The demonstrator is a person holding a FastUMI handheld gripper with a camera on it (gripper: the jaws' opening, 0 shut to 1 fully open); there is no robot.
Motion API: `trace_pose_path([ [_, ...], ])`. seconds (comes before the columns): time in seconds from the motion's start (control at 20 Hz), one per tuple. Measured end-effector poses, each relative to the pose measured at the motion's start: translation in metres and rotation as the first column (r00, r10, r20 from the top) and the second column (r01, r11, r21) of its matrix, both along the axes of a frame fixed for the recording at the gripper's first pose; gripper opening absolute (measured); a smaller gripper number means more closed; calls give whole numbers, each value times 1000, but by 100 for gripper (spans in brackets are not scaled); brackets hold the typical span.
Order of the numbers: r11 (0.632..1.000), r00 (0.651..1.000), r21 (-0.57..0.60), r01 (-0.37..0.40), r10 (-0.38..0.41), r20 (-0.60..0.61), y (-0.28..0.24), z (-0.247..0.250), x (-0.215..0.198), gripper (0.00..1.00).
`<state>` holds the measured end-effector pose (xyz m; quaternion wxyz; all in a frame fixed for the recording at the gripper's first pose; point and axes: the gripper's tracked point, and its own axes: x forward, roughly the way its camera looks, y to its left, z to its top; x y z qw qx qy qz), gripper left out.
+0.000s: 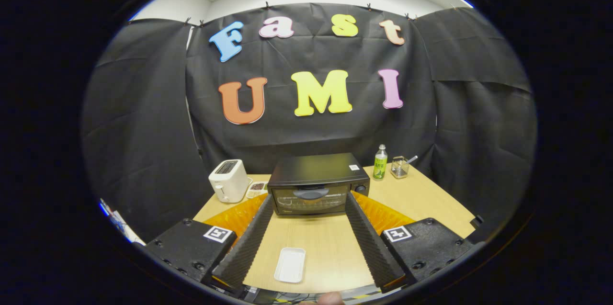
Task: Open the toaster oven, put the food inside, and close the toaster oven door.
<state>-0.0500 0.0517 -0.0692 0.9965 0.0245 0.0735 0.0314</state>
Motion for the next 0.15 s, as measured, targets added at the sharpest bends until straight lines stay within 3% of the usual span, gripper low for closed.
trace_pose_path([
  [0.15,1000,1000,-2,1,-1,2,2,-1,0,100],
])
